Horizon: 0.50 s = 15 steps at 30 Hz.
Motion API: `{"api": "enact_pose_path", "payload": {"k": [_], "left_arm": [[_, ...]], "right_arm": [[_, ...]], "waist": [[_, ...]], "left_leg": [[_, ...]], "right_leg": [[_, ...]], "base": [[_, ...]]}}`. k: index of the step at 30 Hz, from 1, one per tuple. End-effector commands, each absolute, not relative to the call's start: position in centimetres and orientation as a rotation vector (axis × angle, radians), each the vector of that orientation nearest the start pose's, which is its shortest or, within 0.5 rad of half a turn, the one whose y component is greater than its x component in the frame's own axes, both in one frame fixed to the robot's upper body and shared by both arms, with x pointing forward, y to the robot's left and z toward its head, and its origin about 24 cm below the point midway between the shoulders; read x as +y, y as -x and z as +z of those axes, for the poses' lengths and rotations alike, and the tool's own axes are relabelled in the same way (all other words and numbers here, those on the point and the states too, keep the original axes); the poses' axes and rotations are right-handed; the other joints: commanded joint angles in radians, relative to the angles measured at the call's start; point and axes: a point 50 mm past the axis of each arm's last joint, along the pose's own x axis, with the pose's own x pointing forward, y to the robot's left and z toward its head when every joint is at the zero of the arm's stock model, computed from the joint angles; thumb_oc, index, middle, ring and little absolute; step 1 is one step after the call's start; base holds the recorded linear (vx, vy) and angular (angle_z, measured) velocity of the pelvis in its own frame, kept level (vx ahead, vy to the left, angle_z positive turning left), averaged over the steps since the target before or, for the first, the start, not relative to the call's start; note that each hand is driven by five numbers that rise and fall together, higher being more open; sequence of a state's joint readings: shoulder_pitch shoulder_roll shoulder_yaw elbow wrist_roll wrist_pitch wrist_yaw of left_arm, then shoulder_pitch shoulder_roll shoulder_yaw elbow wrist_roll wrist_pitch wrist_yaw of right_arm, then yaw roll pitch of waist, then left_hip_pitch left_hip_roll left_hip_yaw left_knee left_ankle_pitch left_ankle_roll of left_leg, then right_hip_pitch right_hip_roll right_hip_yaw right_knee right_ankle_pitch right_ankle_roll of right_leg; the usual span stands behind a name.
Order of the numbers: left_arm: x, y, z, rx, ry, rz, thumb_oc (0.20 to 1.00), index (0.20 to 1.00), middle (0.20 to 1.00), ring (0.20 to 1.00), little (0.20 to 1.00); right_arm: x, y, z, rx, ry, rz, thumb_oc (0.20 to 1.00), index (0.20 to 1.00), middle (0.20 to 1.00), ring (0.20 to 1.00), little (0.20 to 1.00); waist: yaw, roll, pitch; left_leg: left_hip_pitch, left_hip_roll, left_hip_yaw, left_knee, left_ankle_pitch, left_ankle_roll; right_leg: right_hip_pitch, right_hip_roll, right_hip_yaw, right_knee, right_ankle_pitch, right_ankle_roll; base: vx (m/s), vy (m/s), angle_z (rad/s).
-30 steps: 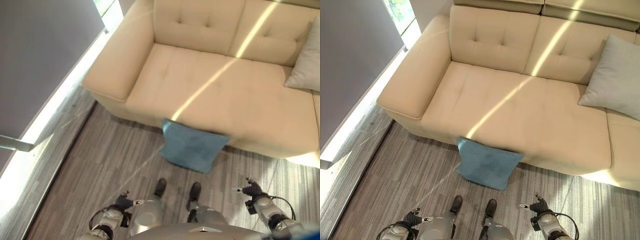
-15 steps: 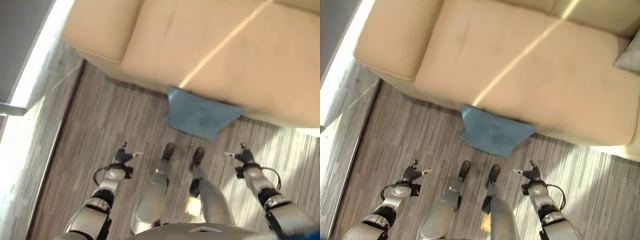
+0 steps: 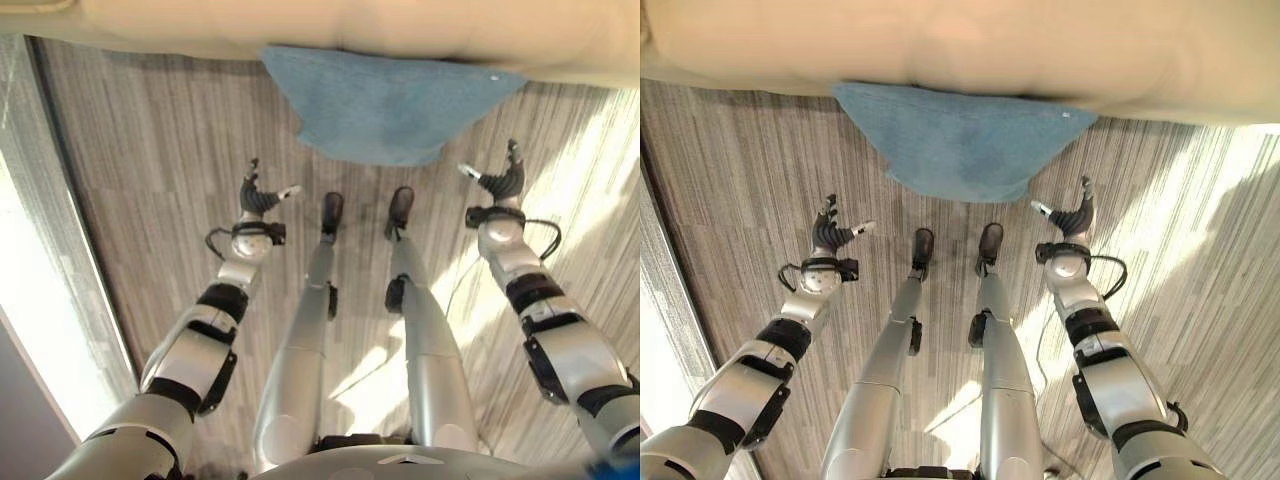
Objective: Pick up all the scattered cushions and arrange them neatly on the sofa.
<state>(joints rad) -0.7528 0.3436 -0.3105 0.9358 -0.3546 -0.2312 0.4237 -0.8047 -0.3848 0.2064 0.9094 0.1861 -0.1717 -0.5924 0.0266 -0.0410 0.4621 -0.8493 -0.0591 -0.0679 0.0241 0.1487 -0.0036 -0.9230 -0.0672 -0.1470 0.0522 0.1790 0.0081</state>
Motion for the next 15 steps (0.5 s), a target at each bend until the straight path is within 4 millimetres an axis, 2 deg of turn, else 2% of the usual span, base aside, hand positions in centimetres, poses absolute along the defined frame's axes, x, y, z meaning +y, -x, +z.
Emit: {"api": "enact_pose_path", "payload": {"k": [1, 2, 3, 4, 5, 7, 13, 15], "left_arm": [[22.2, -36.5, 7.7, -0.027, -0.129, 0.419, 1.0, 1.0, 1.0, 1.0, 1.0], [22.2, -36.5, 7.7, -0.028, -0.129, 0.42, 1.0, 1.0, 1.0, 1.0, 1.0], [22.3, -36.7, 8.3, -0.041, -0.128, 0.426, 1.0, 1.0, 1.0, 1.0, 1.0], [22.5, -37.3, 9.7, -0.076, -0.126, 0.432, 1.0, 1.0, 1.0, 1.0, 1.0], [22.5, -37.3, 9.7, -0.076, -0.126, 0.433, 1.0, 1.0, 1.0, 1.0, 1.0], [23.0, -38.1, 11.9, -0.129, -0.113, 0.452, 1.0, 1.0, 1.0, 1.0, 1.0], [23.3, -38.9, 16.3, -0.266, -0.014, 0.459, 1.0, 1.0, 1.0, 1.0, 1.0], [23.4, -39.1, 18.6, -0.343, 0.045, 0.462, 1.0, 1.0, 1.0, 1.0, 1.0]], "right_arm": [[-24.3, -36.8, 11.2, -0.137, 0.281, -0.622, 1.0, 1.0, 1.0, 1.0, 1.0], [-24.3, -36.9, 11.2, -0.138, 0.281, -0.622, 1.0, 1.0, 1.0, 1.0, 1.0], [-24.4, -37.0, 11.7, -0.146, 0.287, -0.626, 1.0, 1.0, 1.0, 1.0, 1.0], [-24.8, -37.3, 12.6, -0.164, 0.289, -0.636, 1.0, 1.0, 1.0, 1.0, 1.0], [-24.8, -37.4, 12.7, -0.165, 0.288, -0.636, 1.0, 1.0, 1.0, 1.0, 1.0], [-24.8, -38.1, 15.3, -0.236, 0.255, -0.646, 1.0, 1.0, 1.0, 1.0, 1.0], [-23.8, -38.8, 19.5, -0.374, 0.244, -0.614, 1.0, 1.0, 1.0, 1.0, 1.0], [-23.2, -38.9, 21.3, -0.442, 0.243, -0.596, 1.0, 1.0, 1.0, 1.0, 1.0]], "waist": [[-0.014, 0.012, -0.092], [-0.014, 0.012, -0.093], [-0.016, 0.01, -0.092], [-0.019, 0.008, -0.09], [-0.019, 0.008, -0.091], [-0.029, 0.011, -0.096], [-0.042, 0.004, -0.087], [-0.046, 0.002, -0.089]], "left_leg": [[-0.06, 0.03, -0.064, 0.033, -0.073, -0.061], [-0.063, 0.03, -0.064, 0.034, -0.073, -0.061], [-0.078, 0.032, -0.064, 0.034, -0.073, -0.06], [-0.107, 0.035, -0.062, 0.033, -0.072, -0.061], [-0.11, 0.035, -0.062, 0.034, -0.072, -0.061], [-0.165, 0.033, -0.066, 0.04, -0.067, -0.061], [-0.277, 0.037, -0.062, 0.093, -0.078, -0.06], [-0.33, 0.037, -0.063, 0.117, -0.082, -0.062]], "right_leg": [[-0.046, -0.034, 0.034, 0.056, -0.106, 0.143], [-0.049, -0.034, 0.035, 0.057, -0.105, 0.143], [-0.069, -0.035, 0.036, 0.056, -0.102, 0.146], [-0.104, -0.033, 0.04, 0.057, -0.099, 0.151], [-0.107, -0.033, 0.04, 0.058, -0.099, 0.151], [-0.166, -0.03, 0.044, 0.069, -0.106, 0.151], [-0.278, -0.024, 0.04, 0.112, -0.121, 0.149], [-0.332, -0.025, 0.035, 0.146, -0.132, 0.148]], "base": [[0.0, 0.0, 0.0], [-0.01, 0.006, -0.04], [0.01, -0.016, -0.11], [0.01, -0.016, -0.15], [0.03, -0.023, -0.15], [0.03, 0.02, -0.07], [0.0, 0.007, 0.0], [0.04, 0.031, 0.02]]}}
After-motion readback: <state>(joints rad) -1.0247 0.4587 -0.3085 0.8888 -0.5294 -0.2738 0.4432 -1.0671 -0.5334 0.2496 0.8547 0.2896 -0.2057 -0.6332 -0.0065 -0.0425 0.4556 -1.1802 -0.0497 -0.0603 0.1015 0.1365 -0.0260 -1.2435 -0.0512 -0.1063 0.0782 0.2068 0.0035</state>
